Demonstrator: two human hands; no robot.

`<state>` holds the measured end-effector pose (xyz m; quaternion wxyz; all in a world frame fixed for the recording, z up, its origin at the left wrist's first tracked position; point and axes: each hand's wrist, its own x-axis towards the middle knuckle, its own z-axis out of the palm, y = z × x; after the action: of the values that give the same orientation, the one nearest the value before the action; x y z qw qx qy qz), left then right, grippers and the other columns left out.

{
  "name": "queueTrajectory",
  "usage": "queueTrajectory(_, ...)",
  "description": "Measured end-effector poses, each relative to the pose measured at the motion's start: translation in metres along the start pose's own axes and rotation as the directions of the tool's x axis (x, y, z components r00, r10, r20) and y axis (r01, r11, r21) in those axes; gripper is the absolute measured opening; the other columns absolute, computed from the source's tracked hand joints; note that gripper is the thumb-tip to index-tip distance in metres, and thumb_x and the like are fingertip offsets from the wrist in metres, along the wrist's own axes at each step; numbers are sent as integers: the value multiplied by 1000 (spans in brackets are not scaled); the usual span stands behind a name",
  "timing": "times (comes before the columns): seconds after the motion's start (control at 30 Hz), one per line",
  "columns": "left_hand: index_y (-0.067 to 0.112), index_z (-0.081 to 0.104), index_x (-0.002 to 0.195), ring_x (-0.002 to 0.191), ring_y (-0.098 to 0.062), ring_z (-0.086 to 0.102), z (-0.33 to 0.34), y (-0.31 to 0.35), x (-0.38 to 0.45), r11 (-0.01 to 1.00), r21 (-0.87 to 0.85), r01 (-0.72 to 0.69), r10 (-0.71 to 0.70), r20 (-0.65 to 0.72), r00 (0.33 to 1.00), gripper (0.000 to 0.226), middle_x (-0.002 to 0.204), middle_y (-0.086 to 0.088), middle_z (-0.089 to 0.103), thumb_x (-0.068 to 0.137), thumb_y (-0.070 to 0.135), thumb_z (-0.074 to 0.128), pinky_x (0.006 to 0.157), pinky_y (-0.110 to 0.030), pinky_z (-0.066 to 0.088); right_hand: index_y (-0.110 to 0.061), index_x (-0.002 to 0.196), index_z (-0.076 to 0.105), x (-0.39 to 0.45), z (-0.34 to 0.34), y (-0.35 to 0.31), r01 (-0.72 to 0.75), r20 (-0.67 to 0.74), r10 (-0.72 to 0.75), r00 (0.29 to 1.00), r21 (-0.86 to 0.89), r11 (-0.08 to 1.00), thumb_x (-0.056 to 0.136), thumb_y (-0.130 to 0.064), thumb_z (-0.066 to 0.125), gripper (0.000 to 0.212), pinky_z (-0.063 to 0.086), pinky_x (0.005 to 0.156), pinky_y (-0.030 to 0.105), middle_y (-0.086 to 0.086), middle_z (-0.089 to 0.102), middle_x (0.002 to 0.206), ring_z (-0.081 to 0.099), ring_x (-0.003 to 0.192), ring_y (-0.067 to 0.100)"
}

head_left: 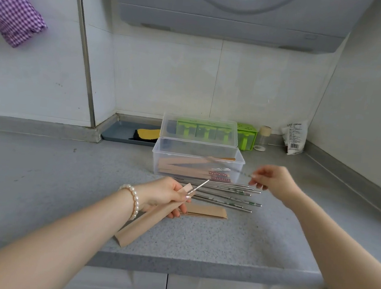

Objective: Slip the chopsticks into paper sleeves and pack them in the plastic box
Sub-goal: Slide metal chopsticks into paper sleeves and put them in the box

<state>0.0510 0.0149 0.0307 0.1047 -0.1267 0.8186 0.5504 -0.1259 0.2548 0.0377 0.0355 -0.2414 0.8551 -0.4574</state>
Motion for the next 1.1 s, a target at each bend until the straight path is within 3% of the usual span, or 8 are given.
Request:
queueTrajectory(0.07,6,59,99,56,-11,61,1,-1,0,1000,10,-2,2,5,1000,14,77,-5,67,92,17,56,54,-22,52,-7,76,70,-6,-17,-9,-10,-6,13,1000,355,935,82,4,61,16,47,53,21,4,71,65,54,54,15)
queueTrajectory(0.13,6,59,103,57,-11,63,2,0,0,1000,4,-7,7,19,1000,16,79,-6,68,92,16,57,55,-22,53,-11,64,74,-14,-30,-16,-22,49,-4,999,519,855,80,9,58,30,44,49,18,4,70,60,53,48,12)
queueTrajectory(0.27,5,58,109,62,-14,66,3,5,-2,1000,-2,-10,10,56,998,20,86,-9,70,92,14,56,58,-23,55,-15,71,73,-26,-43,-26,62,152,-81,985,129,990,77,4,66,21,40,54,10,-5,71,59,55,54,1)
queueTrajectory(0.43,3,58,107,63,-16,67,1,9,-1,1000,6,-4,4,75,997,20,88,-10,72,91,15,57,59,-25,55,-20,70,73,-27,-43,-29,78,147,-70,987,-54,995,74,0,73,20,43,68,17,-9,70,58,58,59,1)
queueTrajectory(0.63,7,58,104,61,-15,67,-1,8,-4,1000,4,3,-3,55,998,14,87,-11,72,91,12,57,53,-22,55,-17,72,72,-23,-46,-30,112,96,-106,990,-65,992,73,1,73,18,42,61,0,-14,68,54,58,54,-9)
queueTrajectory(0.8,10,61,100,63,-15,68,-3,8,-4,998,54,-17,14,55,998,10,84,-7,73,90,13,59,54,-22,54,-18,70,72,-23,-47,-33,153,130,-137,982,-119,981,72,1,74,20,41,61,-2,-16,67,54,57,55,-11)
queueTrajectory(0.97,10,63,98,64,-12,68,4,14,-6,986,147,-79,61,123,991,9,87,-5,74,91,13,57,60,-23,56,-33,61,73,-27,-39,-50,208,215,-173,961,-152,966,72,-4,76,31,48,67,10,-12,71,61,59,62,-2)
queueTrajectory(1.1,9,62,94,59,-10,65,13,22,-9,984,132,-120,94,187,978,8,84,-4,73,92,10,54,58,-22,54,-23,88,73,-32,-21,-57,181,337,-150,929,-63,981,79,-9,70,17,48,85,21,-7,75,84,67,84,6)
